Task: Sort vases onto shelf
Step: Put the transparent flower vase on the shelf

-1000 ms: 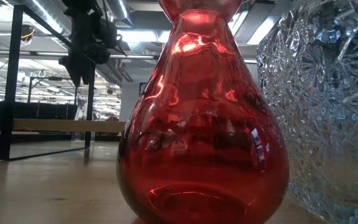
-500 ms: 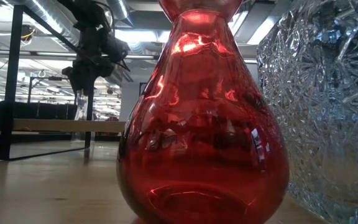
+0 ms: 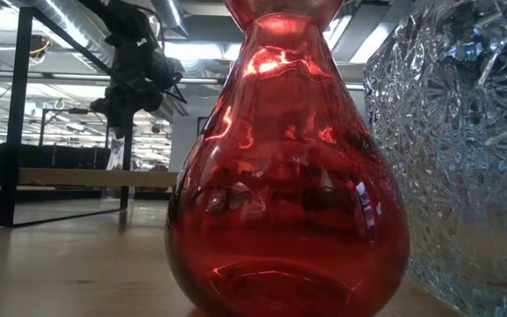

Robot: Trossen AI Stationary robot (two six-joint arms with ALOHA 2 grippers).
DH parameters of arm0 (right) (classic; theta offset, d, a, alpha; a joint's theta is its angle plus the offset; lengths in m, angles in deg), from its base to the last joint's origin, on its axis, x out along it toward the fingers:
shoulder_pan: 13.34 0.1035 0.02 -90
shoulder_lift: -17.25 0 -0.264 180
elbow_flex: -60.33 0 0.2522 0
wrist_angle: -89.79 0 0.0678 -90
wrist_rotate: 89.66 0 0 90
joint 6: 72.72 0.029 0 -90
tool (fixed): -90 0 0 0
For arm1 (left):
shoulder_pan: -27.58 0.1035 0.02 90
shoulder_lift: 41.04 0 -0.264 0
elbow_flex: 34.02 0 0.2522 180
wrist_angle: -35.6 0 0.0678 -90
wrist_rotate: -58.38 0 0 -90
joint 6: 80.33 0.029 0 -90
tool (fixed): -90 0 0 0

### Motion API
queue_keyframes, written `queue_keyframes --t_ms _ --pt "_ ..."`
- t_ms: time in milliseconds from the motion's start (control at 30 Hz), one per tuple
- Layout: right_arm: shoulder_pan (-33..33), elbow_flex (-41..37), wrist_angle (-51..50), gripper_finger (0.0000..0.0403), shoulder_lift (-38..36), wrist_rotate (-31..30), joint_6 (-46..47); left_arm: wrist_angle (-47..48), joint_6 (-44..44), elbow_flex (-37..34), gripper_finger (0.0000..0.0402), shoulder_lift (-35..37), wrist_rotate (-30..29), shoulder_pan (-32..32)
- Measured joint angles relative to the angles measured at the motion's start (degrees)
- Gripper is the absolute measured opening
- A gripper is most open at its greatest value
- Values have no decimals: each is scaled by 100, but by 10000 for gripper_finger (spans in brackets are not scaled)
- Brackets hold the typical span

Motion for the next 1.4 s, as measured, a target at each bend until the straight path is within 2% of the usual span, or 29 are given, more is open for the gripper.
queue_keyframes --t_ms 67,267,433,600,733,1033,1167,1400 --pt "2 0 0 147 0 2 0 12 5 0 10 0 48 -2" --pt "2 0 -4 147 0 2 0 407 111 -2 8 36 5 -81" --pt "2 0 -56 147 -2 2 -15 443 20 -4 6 361 26 -276" --pt "2 0 -243 147 -2 2 -17 617 -266 62 5 742 484 -495" --pt "0 0 -309 147 -2 0 -17 1142 -472 681 5 837 558 -935" --pt "0 0 -346 147 -2 -48 -20 1262 -1137 2995 4 484 424 -1963" --pt "0 0 -435 147 -2 -46 -20 1261 -1303 3391 4 65 594 -2567" --pt "0 0 -448 147 -2 -3 -20 1272 -1376 3528 4 -807 965 -3258"
